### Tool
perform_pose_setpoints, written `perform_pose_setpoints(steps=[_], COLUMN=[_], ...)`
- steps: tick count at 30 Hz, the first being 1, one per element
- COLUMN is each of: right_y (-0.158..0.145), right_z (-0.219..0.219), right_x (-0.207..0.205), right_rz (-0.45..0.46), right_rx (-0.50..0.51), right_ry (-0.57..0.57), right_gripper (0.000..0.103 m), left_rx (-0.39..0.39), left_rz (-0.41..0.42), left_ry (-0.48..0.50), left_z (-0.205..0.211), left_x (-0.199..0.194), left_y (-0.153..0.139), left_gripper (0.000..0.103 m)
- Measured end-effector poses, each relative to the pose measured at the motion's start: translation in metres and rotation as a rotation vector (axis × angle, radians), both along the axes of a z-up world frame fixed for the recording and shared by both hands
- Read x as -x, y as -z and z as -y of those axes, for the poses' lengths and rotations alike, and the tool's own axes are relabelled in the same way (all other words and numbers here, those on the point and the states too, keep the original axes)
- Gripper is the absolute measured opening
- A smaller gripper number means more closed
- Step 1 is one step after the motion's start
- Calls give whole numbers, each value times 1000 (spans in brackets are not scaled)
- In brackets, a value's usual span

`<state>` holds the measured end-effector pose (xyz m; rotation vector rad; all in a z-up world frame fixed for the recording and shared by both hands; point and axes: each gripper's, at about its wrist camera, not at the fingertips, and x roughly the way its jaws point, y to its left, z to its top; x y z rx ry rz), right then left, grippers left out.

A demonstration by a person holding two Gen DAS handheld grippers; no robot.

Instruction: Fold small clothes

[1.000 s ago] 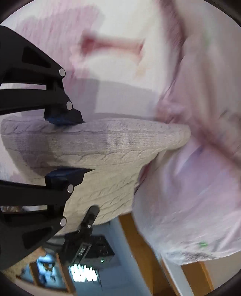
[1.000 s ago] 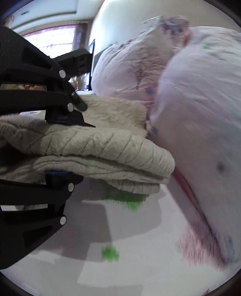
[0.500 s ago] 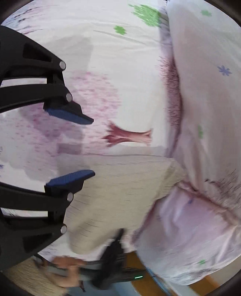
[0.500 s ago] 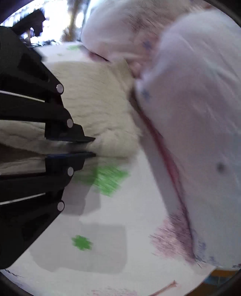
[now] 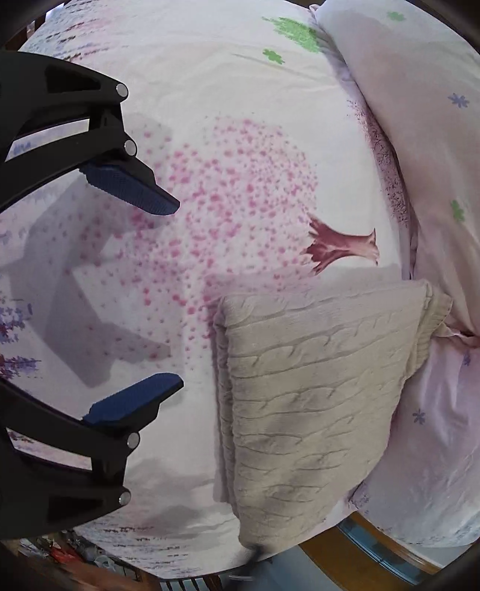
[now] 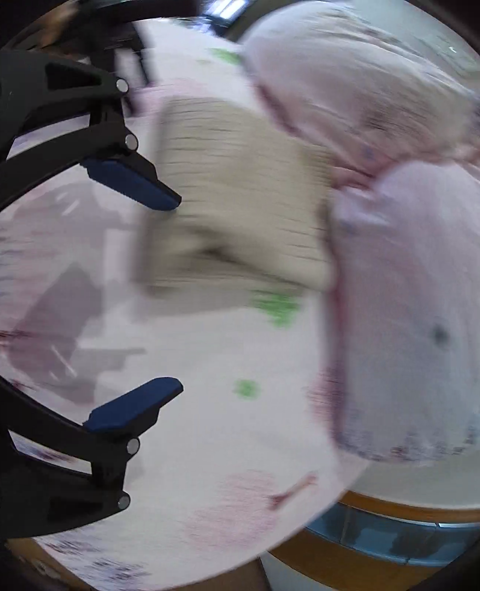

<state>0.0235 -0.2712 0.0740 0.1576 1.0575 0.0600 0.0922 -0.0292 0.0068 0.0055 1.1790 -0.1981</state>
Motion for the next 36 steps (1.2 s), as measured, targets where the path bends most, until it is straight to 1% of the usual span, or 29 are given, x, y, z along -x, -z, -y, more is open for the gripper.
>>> perform_pose_setpoints(steps=[1, 2, 3, 4, 5, 6, 8, 9, 10, 11, 12, 15, 21, 27, 36], right_y=[16, 23, 31, 40, 43, 43, 44, 45, 47, 51, 53, 56, 53, 50, 48], right_z=[-7, -4, -11, -15, -18, -23, -29, -29, -30, -34, -40, -40, -37, -38, -41], right_x=[8, 13, 13, 15, 16, 18, 18, 19, 19, 18, 17, 13, 24, 21, 20], right_rz=[-50, -76, -98, -115, -108, -83, -65, -63, -70, -84, -78, -74, -17, -14, -15], right_rx=[8, 7, 9, 18, 44, 73, 99, 98, 102, 116, 137, 137, 135, 135, 136], right_ry=[-16, -26, -35, -44, -48, -58, -71, -71, -68, -69, -75, -74, -85, -88, -82], right_gripper=[87, 85, 80, 80, 81, 81, 84, 89, 101, 101, 101, 101, 101, 101, 101], left_rx=[-4, -8, -18, -31, -48, -56, -67, -74, -88, -107, -104, -104, -103, -102, -102], left_rz=[3, 2, 12, 25, 38, 45, 57, 59, 63, 72, 80, 85, 126, 137, 130], left_ry=[0, -1, -1, 0, 3, 4, 2, 1, 2, 5, -2, -5, 3, 8, 9], left_z=[3, 5, 7, 8, 11, 12, 15, 16, 18, 20, 20, 20, 20, 22, 20], left_x=[1, 3, 4, 7, 10, 11, 15, 18, 21, 23, 26, 28, 33, 43, 40], left_y=[2, 5, 7, 7, 9, 9, 11, 13, 14, 15, 15, 14, 13, 11, 11], left_gripper=[89, 89, 89, 90, 91, 93, 98, 102, 102, 102, 102, 102, 102, 102, 102])
